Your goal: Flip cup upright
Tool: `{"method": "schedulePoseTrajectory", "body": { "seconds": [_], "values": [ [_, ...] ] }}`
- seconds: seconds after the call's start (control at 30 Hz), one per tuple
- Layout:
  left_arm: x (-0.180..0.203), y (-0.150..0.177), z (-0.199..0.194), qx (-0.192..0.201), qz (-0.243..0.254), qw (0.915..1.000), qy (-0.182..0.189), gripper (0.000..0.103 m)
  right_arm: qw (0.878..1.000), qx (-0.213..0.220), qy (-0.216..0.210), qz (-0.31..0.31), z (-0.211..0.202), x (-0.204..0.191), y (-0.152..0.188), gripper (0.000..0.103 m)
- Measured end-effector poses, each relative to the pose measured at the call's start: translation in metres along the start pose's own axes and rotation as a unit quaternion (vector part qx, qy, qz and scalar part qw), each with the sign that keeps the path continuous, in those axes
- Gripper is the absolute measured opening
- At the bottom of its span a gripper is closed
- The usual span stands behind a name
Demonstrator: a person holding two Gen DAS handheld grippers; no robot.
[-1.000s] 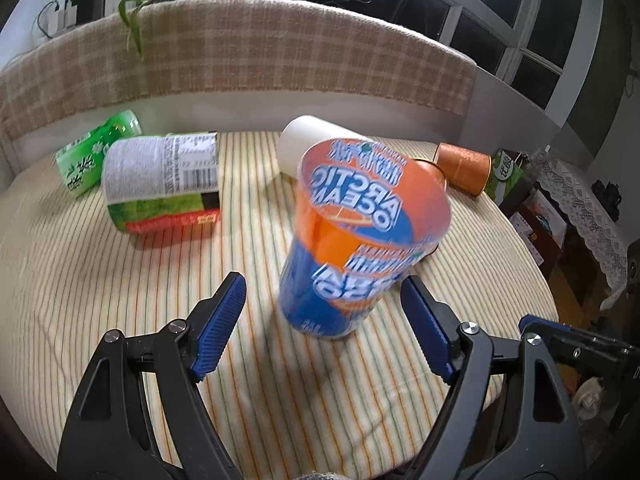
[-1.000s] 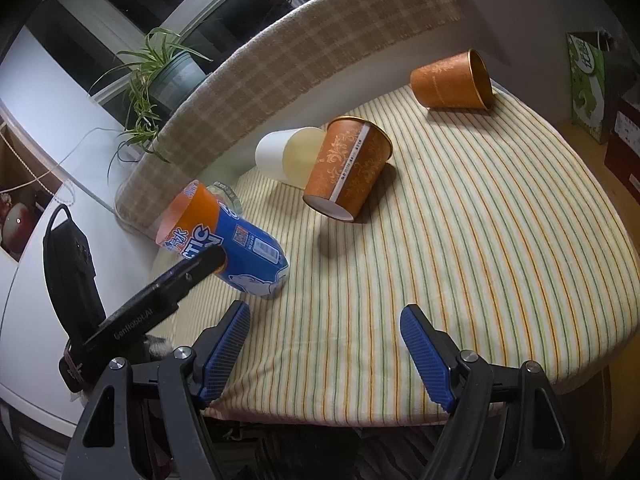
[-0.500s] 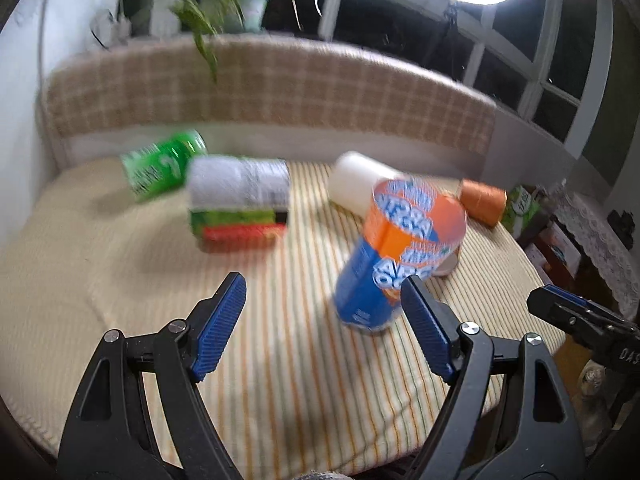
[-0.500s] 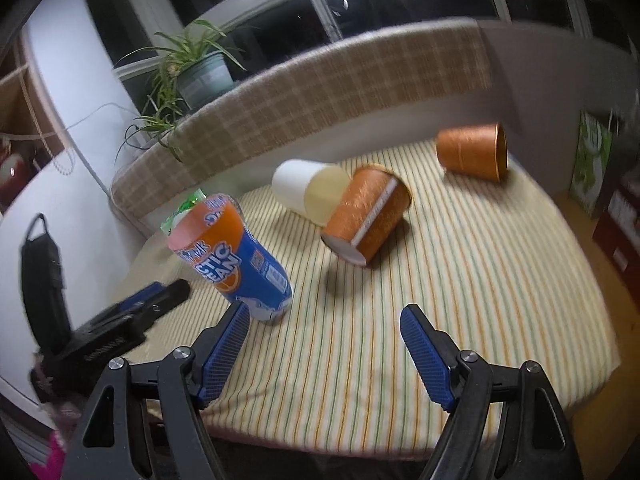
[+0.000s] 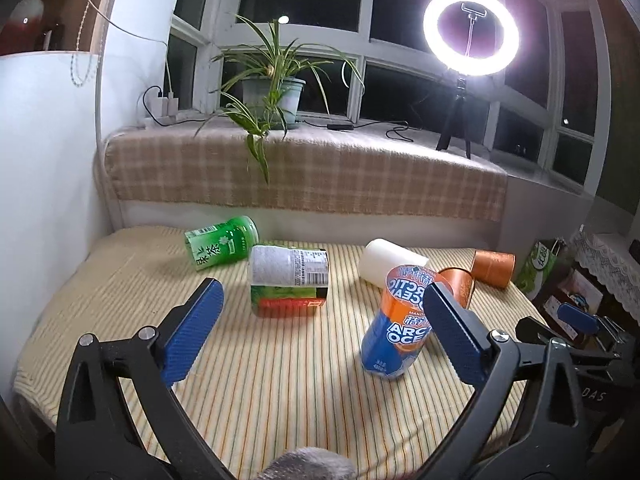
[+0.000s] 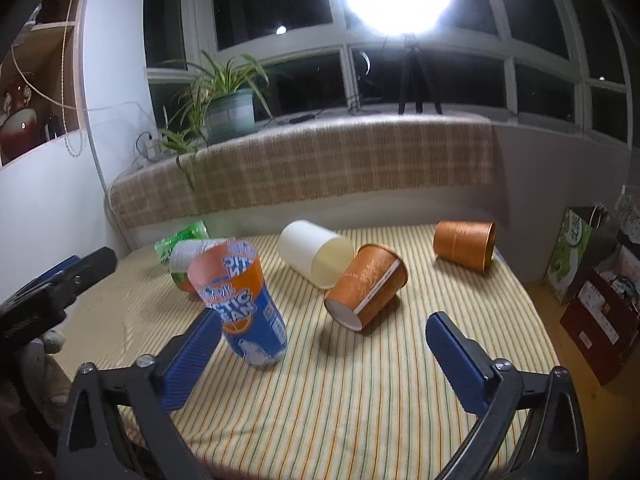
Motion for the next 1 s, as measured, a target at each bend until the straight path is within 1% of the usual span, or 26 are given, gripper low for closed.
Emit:
{"method": "schedulePoseTrajectory", "body": {
  "seconds": [0.13,0.33,1.0],
  "values": [
    [-0.0011,0.0,-0.0022,-0.002,0.004,1.0,-0.008,0.102,1.0,0.009,0.002,0.008,-0.0018,0.0001,-0.0017,0.103],
    [-0.0003,0.0019,-0.0028,-0.005,0.005,0.9999,-0.011,0.102,1.0,0.013,0.004,0.017,-0.0017,0.0018,-0.0023,0.103],
    [0.0001,-0.0004,-0.0064,-0.002,0.01,0.9999,-0.011,0.103,1.0,0.004,0.005,0.025,-0.0004,0.0064,0.0001,0.103]
  ]
}}
Point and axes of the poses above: each gripper's, at about its wrist camera, not at the fingertips, and z roughly the way its jaws point, x to its right, y to its underside, the point moved 5 cm from there along z, roughly the way its jaws point, and after that the axes turned 11 degrees about z, right-handed, at the moved point
